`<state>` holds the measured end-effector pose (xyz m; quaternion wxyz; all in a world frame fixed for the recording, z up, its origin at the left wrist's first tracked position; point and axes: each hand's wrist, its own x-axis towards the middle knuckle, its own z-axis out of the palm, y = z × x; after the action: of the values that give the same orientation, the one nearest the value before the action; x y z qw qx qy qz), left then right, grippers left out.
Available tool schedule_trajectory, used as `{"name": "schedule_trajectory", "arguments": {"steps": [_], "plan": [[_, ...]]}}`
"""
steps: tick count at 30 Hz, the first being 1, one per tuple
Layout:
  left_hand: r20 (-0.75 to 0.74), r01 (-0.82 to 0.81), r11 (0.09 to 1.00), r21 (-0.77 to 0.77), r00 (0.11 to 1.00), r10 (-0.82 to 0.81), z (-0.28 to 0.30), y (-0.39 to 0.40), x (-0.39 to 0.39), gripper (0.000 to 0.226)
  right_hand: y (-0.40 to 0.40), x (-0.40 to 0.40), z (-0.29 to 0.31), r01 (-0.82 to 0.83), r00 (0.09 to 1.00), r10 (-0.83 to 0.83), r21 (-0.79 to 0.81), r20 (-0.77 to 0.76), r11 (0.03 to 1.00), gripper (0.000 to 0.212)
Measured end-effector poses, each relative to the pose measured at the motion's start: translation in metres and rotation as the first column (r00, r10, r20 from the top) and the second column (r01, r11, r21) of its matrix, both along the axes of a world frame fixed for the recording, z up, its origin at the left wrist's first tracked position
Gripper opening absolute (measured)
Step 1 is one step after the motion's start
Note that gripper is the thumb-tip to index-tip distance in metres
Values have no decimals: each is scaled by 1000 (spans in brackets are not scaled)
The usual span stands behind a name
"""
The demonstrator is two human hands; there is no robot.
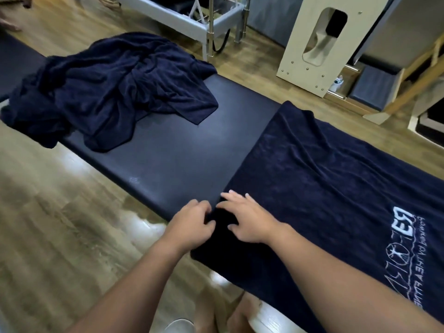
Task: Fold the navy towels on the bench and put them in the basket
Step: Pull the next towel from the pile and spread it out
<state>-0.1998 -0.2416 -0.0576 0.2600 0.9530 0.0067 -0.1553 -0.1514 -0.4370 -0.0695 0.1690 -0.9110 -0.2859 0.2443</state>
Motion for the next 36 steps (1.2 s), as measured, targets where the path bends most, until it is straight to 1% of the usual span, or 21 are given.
{"name": "schedule_trajectory", "arguments": {"steps": [2, 3, 4, 5, 7, 9, 10, 11, 12, 14, 15, 17, 20, 22, 24, 26, 29, 30, 32, 34, 36], "plan": [[85, 234, 972, 34, 968, -236, -4, -15, 3, 41, -12, -12, -4, 111, 993, -111, 26, 29, 994, 61], [105, 339, 935, 108, 931, -350, -7, -22, 6, 52, -21, -18, -5, 206, 976, -206, 6, 69, 979, 58], [88, 421, 884, 203, 891, -445, -8, -30, 9, 59, -32, -25, -7, 311, 945, -306, -30, 111, 950, 56], [31, 466, 832, 302, 867, -497, -9, -39, 13, 63, -45, -30, -8, 405, 909, -392, -71, 143, 912, 55], [-95, 480, 735, 479, 861, -500, -4, -60, 21, 62, -76, -41, -11, 553, 832, -531, -153, 163, 819, 56], [-117, 431, 666, 609, 880, -461, 4, -87, 31, 53, -110, -49, -12, 677, 734, -667, -229, 130, 700, 59], [-107, 404, 659, 634, 890, -443, 5, -100, 37, 50, -127, -52, -11, 725, 679, -726, -260, 111, 638, 62], [-98, 396, 674, 623, 895, -435, 6, -111, 42, 51, -142, -54, -11, 761, 629, -772, -281, 96, 585, 64], [-105, 422, 690, 588, 886, -452, 6, -125, 50, 55, -156, -55, -11, 789, 585, -806, -292, 90, 540, 66], [-155, 534, 686, 494, 831, -535, 1, -152, 64, 66, -181, -53, -11, 820, 535, -839, -300, 100, 488, 68], [-187, 592, 673, 444, 795, -576, -1, -166, 72, 69, -193, -50, -12, 829, 521, -846, -301, 113, 471, 68], [-232, 654, 656, 375, 752, -617, -3, -195, 87, 74, -216, -43, -11, 849, 498, -855, -281, 144, 447, 65], [-280, 691, 631, 352, 721, -634, -7, -242, 112, 79, -254, -29, -8, 888, 456, -858, -194, 237, 418, 53], [-318, 695, 628, 350, 719, -618, -9, -270, 128, 82, -280, -15, -5, 903, 430, -854, -151, 294, 403, 43], [-276, 670, 643, 371, 741, -612, -11, -297, 144, 79, -311, 3, -4, 919, 392, -870, -92, 297, 383, 35], [-171, 617, 665, 422, 774, -610, -9, -320, 154, 66, -341, 20, -2, 923, 378, -873, -56, 309, 380, 31], [-10, 529, 637, 560, 774, -633, -3, -350, 175, 43, -387, 48, 0, 931, 359, -876, -51, 323, 363, 28], [22, 508, 656, 559, 781, -624, -1, -353, 184, 39, -398, 56, 0, 931, 360, -877, -68, 320, 357, 28], [47, 461, 749, 475, 837, -545, 1, -359, 209, 35, -423, 75, 1, 930, 367, -879, -114, 304, 349, 32], [9, 384, 838, 388, 907, -420, 4, -359, 237, 44, -442, 90, 2, 924, 382, -875, -161, 299, 348, 41], [-18, 323, 862, 390, 939, -344, 8, -358, 264, 53, -455, 101, 3, 924, 377, -870, -199, 318, 327, 47]]}}
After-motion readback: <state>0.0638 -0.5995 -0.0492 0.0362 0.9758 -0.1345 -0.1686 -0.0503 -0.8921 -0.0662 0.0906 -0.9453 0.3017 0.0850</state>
